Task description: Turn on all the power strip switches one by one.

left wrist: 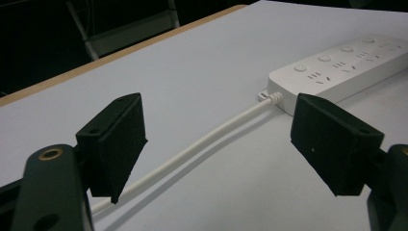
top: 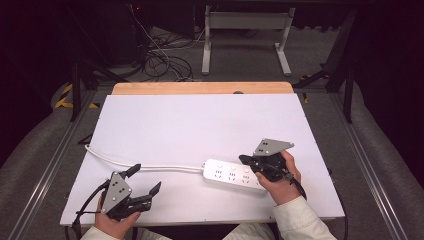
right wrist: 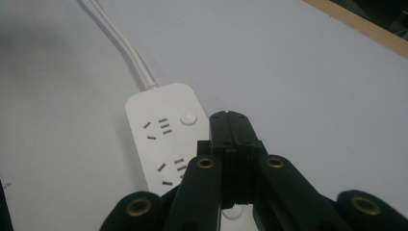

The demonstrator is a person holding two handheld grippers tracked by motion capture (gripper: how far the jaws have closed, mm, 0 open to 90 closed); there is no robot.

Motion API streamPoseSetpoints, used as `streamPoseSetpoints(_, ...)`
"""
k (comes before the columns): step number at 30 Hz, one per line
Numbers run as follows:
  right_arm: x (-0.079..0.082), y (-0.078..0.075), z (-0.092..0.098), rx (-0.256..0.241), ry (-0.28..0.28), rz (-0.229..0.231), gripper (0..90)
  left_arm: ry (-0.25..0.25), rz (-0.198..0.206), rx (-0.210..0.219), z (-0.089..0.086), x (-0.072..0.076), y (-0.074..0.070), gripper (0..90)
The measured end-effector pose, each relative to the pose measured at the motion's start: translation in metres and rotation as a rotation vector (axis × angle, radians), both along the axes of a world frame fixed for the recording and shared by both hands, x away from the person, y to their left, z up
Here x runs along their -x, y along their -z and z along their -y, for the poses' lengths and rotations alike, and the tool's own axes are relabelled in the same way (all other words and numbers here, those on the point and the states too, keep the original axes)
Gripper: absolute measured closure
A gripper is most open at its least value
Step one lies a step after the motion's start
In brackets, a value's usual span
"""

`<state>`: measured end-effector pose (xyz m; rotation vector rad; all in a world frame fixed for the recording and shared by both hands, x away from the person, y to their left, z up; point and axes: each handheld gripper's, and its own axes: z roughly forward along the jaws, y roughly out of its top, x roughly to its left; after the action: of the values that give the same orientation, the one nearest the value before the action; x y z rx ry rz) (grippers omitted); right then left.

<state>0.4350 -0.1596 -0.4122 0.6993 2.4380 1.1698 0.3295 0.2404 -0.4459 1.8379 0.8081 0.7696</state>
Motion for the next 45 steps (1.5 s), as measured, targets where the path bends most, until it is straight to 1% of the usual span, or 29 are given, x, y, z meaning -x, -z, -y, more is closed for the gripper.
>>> streamPoseSetpoints(1,0.000,0.002,0.006,0.000,0.011,-0.005,90.0,0.000,0.000,-0.001,0.000,0.000,0.000,20.1)
streamPoseSetpoints(7,0.001,0.006,0.017,0.000,0.034,-0.016,90.0,-0.001,-0.004,0.005,0.001,0.000,0.000,20.0)
streamPoseSetpoints(8,0.001,0.006,0.018,0.002,0.035,-0.015,90.0,-0.001,0.000,-0.002,0.000,0.000,0.000,20.0)
streamPoseSetpoints(10,0.001,0.008,0.020,0.006,0.036,-0.020,90.0,-0.001,0.000,-0.002,0.000,0.000,0.000,20.0)
streamPoseSetpoints(12,0.001,0.010,0.020,0.009,0.038,-0.027,90.0,-0.001,-0.004,0.004,0.001,0.000,0.000,20.0)
streamPoseSetpoints(15,-0.002,0.015,0.018,0.023,0.034,-0.041,90.0,0.000,0.000,-0.003,0.000,0.000,0.000,20.0)
streamPoseSetpoints(19,-0.003,0.019,0.016,0.036,0.027,-0.054,90.0,0.000,0.000,-0.002,0.000,0.000,0.000,20.1)
streamPoseSetpoints(20,-0.004,0.021,0.016,0.039,0.028,-0.059,90.0,-0.001,-0.004,0.005,0.001,0.000,0.000,20.0)
streamPoseSetpoints(24,-0.006,0.025,0.014,0.050,0.025,-0.074,90.0,0.000,-0.001,-0.002,0.000,0.000,0.000,20.0)
streamPoseSetpoints(25,-0.006,0.026,0.014,0.055,0.023,-0.079,90.0,0.000,-0.005,0.005,0.000,0.000,0.000,20.1)
streamPoseSetpoints(29,-0.008,0.029,0.012,0.068,0.020,-0.092,90.0,0.000,-0.004,0.005,0.000,0.000,0.000,20.0)
streamPoseSetpoints(31,-0.009,0.032,0.011,0.077,0.019,-0.107,90.0,0.000,-0.004,0.004,0.000,0.000,0.000,20.1)
streamPoseSetpoints(39,-0.011,0.037,0.009,0.093,0.027,-0.128,90.0,0.002,-0.005,0.002,0.000,0.000,0.000,20.0)
streamPoseSetpoints(45,-0.012,0.040,0.007,0.102,0.023,-0.138,90.0,0.001,-0.005,0.003,0.001,0.000,0.000,20.1)
